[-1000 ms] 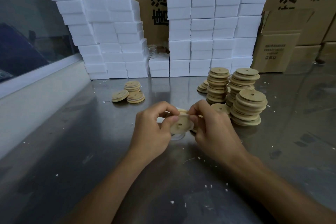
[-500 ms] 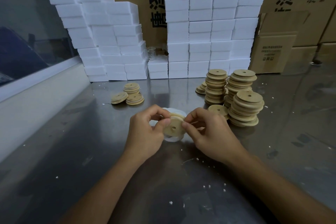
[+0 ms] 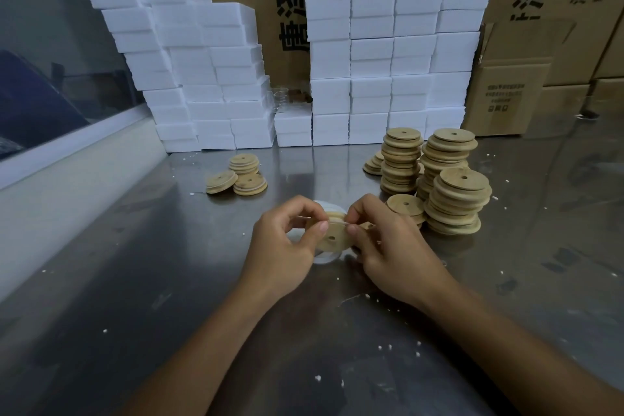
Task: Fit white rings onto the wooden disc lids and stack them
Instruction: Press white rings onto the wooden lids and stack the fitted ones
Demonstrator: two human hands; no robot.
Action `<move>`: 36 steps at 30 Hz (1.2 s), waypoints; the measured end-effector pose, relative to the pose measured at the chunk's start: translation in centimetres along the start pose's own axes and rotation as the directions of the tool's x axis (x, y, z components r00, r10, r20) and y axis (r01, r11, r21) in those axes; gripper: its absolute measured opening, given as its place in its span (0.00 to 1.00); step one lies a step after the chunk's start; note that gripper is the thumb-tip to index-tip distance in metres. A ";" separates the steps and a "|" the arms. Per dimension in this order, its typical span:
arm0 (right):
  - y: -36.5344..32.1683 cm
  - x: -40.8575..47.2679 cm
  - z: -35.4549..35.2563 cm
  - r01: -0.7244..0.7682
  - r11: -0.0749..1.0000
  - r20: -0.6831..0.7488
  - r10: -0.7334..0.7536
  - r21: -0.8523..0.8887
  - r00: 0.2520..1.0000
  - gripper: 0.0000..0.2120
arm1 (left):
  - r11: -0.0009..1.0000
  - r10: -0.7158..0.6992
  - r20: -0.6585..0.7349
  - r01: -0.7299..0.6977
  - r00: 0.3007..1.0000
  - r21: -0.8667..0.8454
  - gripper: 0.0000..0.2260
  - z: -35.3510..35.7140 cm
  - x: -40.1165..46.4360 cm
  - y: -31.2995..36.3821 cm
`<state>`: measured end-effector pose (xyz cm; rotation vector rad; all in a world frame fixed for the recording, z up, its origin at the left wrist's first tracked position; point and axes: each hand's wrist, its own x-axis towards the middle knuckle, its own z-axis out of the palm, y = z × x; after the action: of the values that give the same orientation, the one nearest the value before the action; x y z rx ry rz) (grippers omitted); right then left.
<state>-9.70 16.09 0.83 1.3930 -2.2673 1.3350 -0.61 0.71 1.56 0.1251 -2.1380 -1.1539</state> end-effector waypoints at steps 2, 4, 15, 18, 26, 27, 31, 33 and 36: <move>0.0 0.0 0.0 0.010 1.000 -0.009 -0.010 0.009 1.000 0.06 | 1.000 -0.009 0.010 0.009 1.000 -0.003 0.09 0.0 -0.1 0.1; -0.2 -0.1 0.1 0.016 0.999 -0.019 -0.015 0.037 1.000 0.05 | 1.000 -0.012 0.013 0.012 1.000 -0.012 0.09 0.0 0.0 0.1; -0.6 -0.1 0.2 0.103 0.994 -0.066 -0.101 0.037 0.993 0.01 | 0.999 0.052 0.044 -0.052 0.998 -0.006 0.09 0.3 0.0 0.6; -0.8 -0.1 0.4 0.149 0.989 -0.097 -0.146 0.025 0.985 0.01 | 0.999 0.049 0.046 -0.048 0.998 -0.010 0.08 0.3 -0.1 0.5; -0.7 -0.1 1.2 0.056 0.983 -0.128 -0.034 0.174 0.991 0.08 | 0.896 -0.258 -0.034 0.226 0.965 -0.382 0.10 0.4 -0.1 1.1; -0.6 -0.1 1.2 0.035 0.978 -0.135 -0.007 0.205 0.991 0.08 | 0.855 -0.310 -0.021 0.269 0.950 -0.444 0.09 0.4 -0.1 1.2; -0.3 0.2 1.2 -0.058 0.956 -0.178 0.113 0.289 0.978 0.07 | 0.721 -0.439 0.044 0.382 0.897 -0.578 0.06 0.4 0.1 1.3; -0.3 0.2 1.1 -0.087 0.944 -0.213 0.161 0.317 0.964 0.06 | 0.741 -0.420 0.060 0.380 0.906 -0.554 0.07 0.4 0.1 1.2; -0.1 0.3 0.8 -0.085 0.955 -0.251 0.160 0.283 0.955 0.06 | 0.941 -0.215 -0.005 0.206 0.977 -0.268 0.10 0.3 0.1 0.6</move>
<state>-9.61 15.32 0.59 1.0657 -2.0792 1.8095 -0.69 1.26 1.99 0.2546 -1.9526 -1.5413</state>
